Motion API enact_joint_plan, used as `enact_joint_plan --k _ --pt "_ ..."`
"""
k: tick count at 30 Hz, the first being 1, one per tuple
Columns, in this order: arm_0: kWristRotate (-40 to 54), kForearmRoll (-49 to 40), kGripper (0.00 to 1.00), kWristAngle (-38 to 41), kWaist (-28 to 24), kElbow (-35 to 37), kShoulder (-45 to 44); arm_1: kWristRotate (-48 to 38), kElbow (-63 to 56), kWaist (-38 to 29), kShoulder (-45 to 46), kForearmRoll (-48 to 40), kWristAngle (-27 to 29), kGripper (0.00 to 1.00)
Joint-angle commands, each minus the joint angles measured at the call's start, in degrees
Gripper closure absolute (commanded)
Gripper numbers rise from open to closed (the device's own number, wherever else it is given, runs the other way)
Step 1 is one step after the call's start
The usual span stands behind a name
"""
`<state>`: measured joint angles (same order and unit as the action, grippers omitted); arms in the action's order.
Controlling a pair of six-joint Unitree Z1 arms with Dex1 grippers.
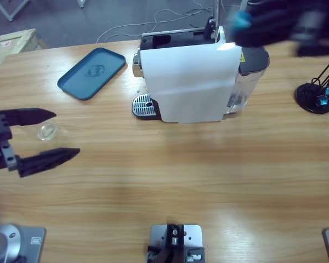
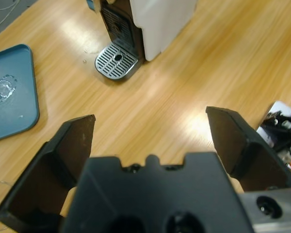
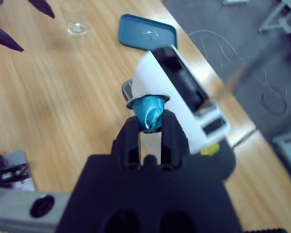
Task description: Pour coffee
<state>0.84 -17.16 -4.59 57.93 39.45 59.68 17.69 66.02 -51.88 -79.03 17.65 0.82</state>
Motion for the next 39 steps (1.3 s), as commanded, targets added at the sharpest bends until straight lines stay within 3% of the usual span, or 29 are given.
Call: enact_joint_plan --k 1,8,15,39 --pt "1.35 -2.80 0.013 -0.43 0.69 -0.96 -2.62 9.21 13.35 -0.96 -16.56 2.44 -2.47 1.000" --pt "2.20 -2.73 0.013 -0.61 0.69 -1.50 -2.37 11.23 22.22 -1.20 -25.71 2.48 0.59 1.000" --pt "1.88 -1.74 0.013 -1.21 0.69 -2.36 -2.27 14.20 21.49 0.31 -27.14 2.39 5.05 1.000" --pt "1.18 1.95 0.013 -1.82 -0.01 -2.54 -0.52 13.71 18.36 3.54 -31.23 -0.35 3.15 1.000"
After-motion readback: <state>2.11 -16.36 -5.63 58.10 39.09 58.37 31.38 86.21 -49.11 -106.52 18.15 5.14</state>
